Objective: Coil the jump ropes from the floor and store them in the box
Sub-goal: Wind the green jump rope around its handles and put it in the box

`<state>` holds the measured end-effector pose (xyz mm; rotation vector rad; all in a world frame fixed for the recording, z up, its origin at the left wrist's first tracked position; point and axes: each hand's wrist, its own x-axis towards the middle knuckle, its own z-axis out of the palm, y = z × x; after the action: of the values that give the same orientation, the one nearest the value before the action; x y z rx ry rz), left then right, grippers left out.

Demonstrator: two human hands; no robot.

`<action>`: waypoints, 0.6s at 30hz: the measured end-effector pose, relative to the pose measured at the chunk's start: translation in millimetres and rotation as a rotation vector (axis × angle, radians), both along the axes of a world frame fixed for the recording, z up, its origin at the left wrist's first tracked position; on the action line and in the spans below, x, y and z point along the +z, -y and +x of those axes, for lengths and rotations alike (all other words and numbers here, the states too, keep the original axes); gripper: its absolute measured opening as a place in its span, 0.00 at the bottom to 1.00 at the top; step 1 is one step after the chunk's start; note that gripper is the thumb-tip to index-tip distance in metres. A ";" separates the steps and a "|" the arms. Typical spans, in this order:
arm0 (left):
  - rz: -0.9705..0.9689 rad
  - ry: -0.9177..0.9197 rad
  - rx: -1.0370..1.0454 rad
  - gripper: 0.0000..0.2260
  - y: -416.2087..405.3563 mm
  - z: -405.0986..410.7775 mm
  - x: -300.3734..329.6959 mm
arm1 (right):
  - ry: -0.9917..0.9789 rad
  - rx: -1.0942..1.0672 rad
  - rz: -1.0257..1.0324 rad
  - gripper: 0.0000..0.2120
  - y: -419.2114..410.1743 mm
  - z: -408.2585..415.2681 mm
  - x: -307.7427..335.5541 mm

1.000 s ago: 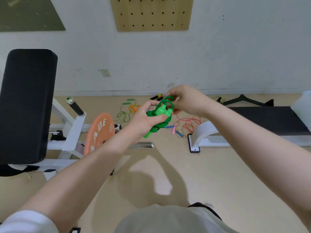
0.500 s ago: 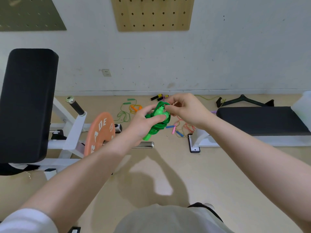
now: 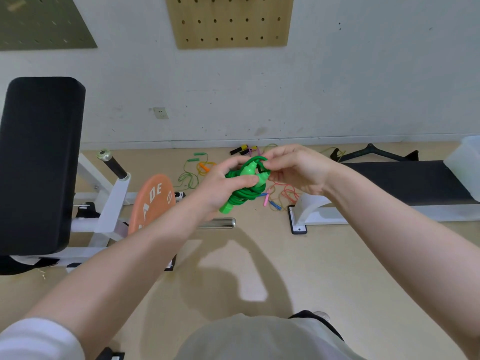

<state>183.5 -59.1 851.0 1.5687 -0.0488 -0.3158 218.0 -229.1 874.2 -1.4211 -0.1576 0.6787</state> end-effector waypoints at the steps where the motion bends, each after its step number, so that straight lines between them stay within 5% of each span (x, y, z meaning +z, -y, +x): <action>1: -0.007 -0.017 0.003 0.14 0.9 0.7 1.1 | -0.044 -0.007 0.031 0.10 -0.7 0.1 0.7; 6: 0.016 -0.041 0.053 0.14 0.5 3.0 5.0 | -0.160 -0.146 0.067 0.11 -5.5 0.3 3.3; 10: 0.104 0.036 0.057 0.12 2.3 4.3 9.4 | 0.055 -0.245 -0.085 0.12 -10.3 -3.7 0.4; 13: 0.113 0.065 0.168 0.11 4.1 10.5 14.1 | 0.101 -0.344 -0.009 0.13 -10.0 -4.5 6.1; 15: 0.121 0.068 0.247 0.11 5.2 14.3 14.4 | 0.289 -0.326 -0.088 0.13 -12.6 -6.6 8.0; 18: 0.142 0.087 0.302 0.10 9.5 15.9 10.6 | 0.683 -0.275 -0.471 0.07 -22.0 -9.9 2.6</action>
<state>199.5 -68.6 861.6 1.7030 0.1449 -0.0138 208.2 -207.1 876.8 -2.0459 -0.3425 -0.0295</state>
